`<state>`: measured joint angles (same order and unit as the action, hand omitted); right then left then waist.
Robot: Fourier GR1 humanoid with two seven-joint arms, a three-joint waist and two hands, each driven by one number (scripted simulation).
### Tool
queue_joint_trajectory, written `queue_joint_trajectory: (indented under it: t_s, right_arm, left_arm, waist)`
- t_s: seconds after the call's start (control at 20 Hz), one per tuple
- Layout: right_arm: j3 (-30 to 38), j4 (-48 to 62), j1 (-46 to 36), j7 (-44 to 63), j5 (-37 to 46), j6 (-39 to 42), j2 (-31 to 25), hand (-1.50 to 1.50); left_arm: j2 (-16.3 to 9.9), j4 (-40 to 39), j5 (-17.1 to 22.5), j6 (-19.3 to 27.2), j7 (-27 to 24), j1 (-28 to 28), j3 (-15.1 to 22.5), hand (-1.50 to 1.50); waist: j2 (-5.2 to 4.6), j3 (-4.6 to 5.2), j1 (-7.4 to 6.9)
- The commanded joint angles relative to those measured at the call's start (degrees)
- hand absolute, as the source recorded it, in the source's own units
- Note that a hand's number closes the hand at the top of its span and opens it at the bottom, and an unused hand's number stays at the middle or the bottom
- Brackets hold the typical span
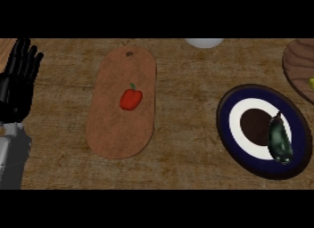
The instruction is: Pick the lemon from the plate and place it in the bowl
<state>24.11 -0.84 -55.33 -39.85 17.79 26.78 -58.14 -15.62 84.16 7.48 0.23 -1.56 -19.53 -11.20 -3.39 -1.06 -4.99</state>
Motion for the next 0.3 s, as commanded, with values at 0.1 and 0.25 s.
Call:
queue_joint_trajectory:
  t_s: [0.1, 0.25]
  right_arm:
    - [2.4, 0.0, 1.8, -1.2, -2.4, 6.6, -2.8, -1.50]
    - [2.6, -0.5, 2.4, -0.2, -2.7, 8.5, -4.0, -1.50]
  left_arm:
    - [0.6, 0.6, -0.1, 0.1, -0.3, 0.7, 0.4, 0.00]
    - [-0.5, 0.7, 0.6, -0.4, 0.1, 0.1, -0.6, 0.00]
  waist:
    - [-0.28, -0.36, -0.06]
    - [-0.24, -0.42, -0.01]
